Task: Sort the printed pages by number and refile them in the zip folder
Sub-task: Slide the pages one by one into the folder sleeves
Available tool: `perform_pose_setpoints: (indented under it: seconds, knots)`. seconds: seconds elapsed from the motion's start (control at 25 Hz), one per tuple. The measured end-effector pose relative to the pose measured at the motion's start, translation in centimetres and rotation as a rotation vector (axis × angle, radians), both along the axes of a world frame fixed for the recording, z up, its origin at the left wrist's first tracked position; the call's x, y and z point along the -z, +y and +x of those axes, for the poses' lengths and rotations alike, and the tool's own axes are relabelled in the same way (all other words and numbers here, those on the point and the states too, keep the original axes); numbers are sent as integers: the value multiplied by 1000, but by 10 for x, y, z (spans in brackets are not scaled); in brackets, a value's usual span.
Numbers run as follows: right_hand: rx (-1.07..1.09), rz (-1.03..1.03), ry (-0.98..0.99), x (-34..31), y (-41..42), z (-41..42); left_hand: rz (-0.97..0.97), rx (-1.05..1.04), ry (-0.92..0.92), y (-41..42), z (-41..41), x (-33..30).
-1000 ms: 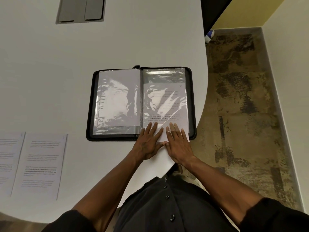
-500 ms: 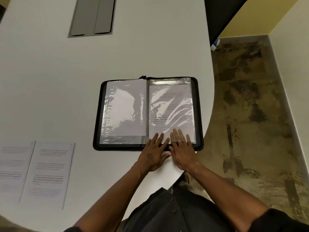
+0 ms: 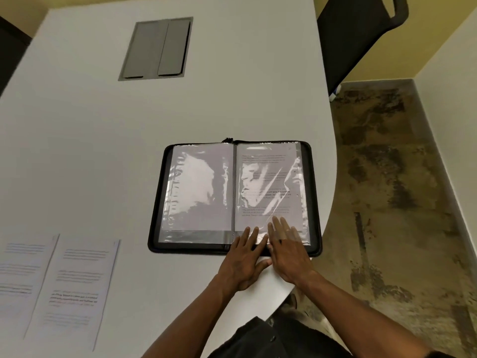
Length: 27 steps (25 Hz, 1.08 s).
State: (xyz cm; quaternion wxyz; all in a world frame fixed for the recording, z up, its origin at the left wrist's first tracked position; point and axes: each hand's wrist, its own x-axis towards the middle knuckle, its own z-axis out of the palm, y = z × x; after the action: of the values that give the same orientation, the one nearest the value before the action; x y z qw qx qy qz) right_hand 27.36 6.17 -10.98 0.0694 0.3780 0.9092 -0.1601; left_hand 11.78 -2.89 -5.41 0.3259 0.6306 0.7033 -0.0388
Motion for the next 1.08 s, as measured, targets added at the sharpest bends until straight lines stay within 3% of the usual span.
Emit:
perform_pose_setpoints:
  seconds: [0.28,0.36,0.44,0.56,0.68,0.76,0.88,1.08]
  knots:
    - [19,-102,-24,-10,1,-6,13,18,12,-2,-4,3]
    - [12,-129,74,-15,-9,-1,17,10,13,-4,-5,5]
    - [159,-197,291,-28,-22,11,9,9,18,-4,-6,5]
    - [580,-139,519,-48,-17,22,15,31,39,-4,-6,4]
    - [872,-286,409,-48,14,25,14,46,41,-5,-7,6]
    - [912,-395,319,-46,27,24,13,51,42,-5,-7,8]
    - [939,-362,211,-47,35,20,19,43,21,-5,-7,6]
    - [1144,-424,328,-55,42,10,84,9,-37,-12,-9,-1]
